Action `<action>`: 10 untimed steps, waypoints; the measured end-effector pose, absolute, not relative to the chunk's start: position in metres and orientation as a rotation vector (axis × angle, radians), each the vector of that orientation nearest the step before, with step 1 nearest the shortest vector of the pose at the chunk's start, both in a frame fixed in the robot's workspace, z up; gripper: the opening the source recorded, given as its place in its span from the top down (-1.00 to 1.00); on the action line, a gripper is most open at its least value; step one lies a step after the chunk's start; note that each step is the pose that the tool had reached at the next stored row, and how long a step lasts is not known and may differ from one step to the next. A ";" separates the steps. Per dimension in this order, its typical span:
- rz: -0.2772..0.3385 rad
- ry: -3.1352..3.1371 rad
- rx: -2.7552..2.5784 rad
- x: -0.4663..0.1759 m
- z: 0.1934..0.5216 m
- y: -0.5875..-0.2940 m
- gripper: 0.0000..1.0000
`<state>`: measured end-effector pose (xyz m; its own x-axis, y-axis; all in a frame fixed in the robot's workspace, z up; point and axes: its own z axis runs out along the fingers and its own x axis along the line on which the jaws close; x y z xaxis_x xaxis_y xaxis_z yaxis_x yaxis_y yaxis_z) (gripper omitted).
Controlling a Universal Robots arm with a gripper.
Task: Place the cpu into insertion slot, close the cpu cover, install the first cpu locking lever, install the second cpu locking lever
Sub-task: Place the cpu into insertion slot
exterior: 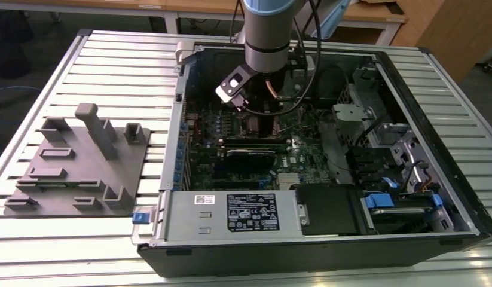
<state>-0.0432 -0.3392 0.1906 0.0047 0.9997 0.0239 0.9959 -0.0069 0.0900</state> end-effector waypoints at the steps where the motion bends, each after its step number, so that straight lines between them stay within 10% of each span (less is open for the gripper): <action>1: 0.124 2.180 2.193 -0.042 0.191 -0.339 -0.98; 10: 0.124 2.180 2.193 -0.041 0.191 -0.339 -0.98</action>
